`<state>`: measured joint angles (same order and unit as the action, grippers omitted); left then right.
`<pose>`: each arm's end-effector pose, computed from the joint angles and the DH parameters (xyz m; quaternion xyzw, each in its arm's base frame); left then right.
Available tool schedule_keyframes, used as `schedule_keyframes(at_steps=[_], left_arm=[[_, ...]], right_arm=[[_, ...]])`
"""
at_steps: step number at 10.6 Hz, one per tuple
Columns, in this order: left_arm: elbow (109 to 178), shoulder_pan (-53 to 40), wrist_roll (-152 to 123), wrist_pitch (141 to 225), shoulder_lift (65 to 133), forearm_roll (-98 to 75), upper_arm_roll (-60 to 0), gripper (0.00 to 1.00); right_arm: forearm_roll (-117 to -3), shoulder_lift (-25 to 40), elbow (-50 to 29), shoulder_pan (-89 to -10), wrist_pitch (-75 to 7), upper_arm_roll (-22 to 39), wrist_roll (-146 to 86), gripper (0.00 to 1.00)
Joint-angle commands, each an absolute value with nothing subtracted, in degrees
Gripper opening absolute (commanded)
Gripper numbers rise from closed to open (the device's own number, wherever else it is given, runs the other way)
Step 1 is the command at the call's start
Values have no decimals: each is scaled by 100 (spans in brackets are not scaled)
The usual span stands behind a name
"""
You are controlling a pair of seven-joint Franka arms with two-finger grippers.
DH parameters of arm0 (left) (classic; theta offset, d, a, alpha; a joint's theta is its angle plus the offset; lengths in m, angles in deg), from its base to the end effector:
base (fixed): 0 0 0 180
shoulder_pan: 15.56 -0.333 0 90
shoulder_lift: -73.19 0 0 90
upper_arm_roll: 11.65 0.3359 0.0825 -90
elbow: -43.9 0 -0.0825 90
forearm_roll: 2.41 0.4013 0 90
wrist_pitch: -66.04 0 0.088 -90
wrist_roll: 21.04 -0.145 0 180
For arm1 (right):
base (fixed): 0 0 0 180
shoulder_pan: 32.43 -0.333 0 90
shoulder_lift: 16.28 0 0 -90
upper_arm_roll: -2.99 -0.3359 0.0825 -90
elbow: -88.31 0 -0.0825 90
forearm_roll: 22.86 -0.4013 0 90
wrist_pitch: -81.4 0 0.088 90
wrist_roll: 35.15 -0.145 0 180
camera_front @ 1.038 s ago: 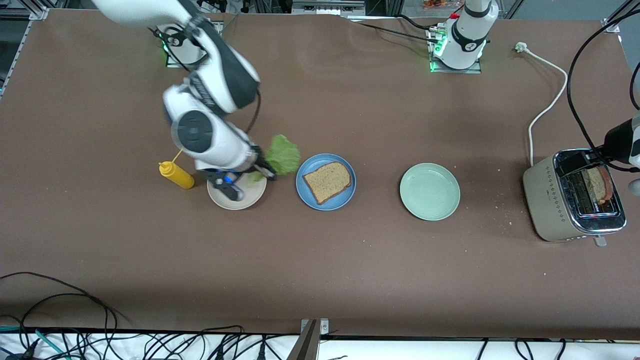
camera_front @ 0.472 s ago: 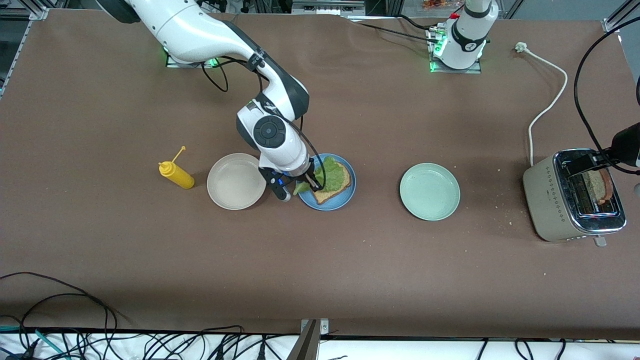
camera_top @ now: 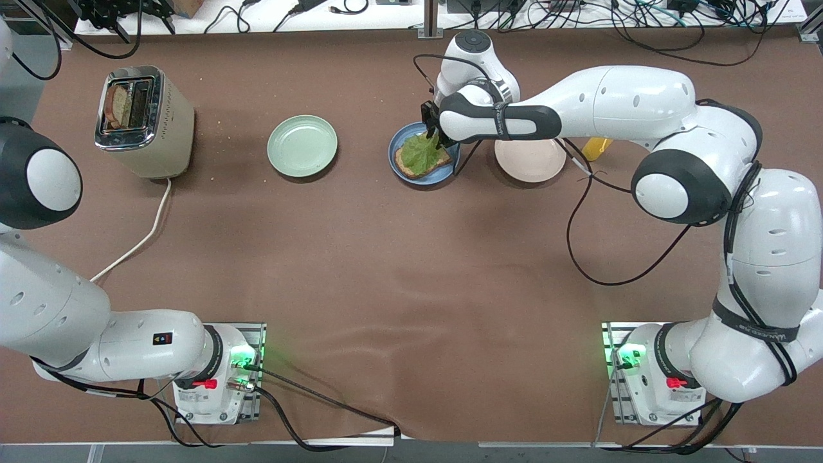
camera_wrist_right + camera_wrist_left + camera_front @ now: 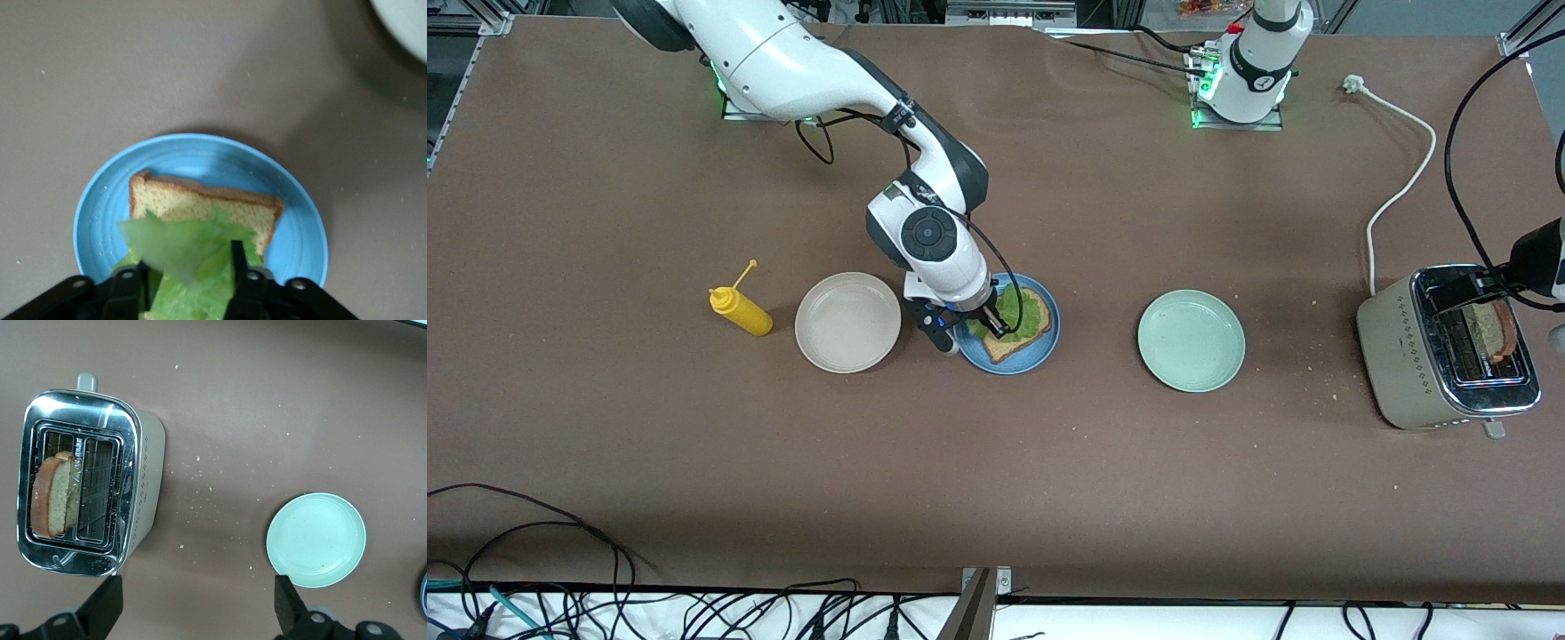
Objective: Make sandwich in blue plate with both arms
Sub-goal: 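Lower the lettuce onto the bread and open the right gripper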
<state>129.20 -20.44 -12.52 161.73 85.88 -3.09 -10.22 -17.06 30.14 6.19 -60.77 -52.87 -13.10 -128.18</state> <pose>0.6417 0.0679 0.5201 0.9914 0.1295 -0.0201 0.0028 0.5794 0.5084 0.2012 -0.9014 0.4237 0.0320 0.0827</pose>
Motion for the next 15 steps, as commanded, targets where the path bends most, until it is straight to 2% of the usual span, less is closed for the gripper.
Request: schedule_keyframes(at_steps=[1,3,5,7,10,13,15], left_arm=[[12845,-2022,-1314,16114,8506,-180,-1060,100],[12845,-2022,-1313,16105,8496,-180,-1060,100],[12854,-2066,-1340,16097,8488,-180,-1051,100],[12854,-2084,-1357,16105,8488,-180,-1034,100],[12889,-2084,-1349,16096,8479,-180,-1042,100],[12907,-2084,-1349,16096,8479,-180,-1042,100],[12924,-2084,-1357,16096,8488,-180,-1042,100]], right_arm=[[-1206,3022,798,-6143,-5237,-1257,-12928,100],[-1196,2803,798,-6073,-5142,-1161,-12867,100],[-1205,2522,928,-5994,-4538,-1028,-12544,100],[-1249,2145,1079,-5731,-3598,-1028,-11335,100],[-1554,1529,1070,-5231,-2718,-1028,-9594,100],[-2267,897,1053,-4379,-1602,-1011,-7031,100],[-2277,632,983,-3948,-924,-783,-5412,100]])
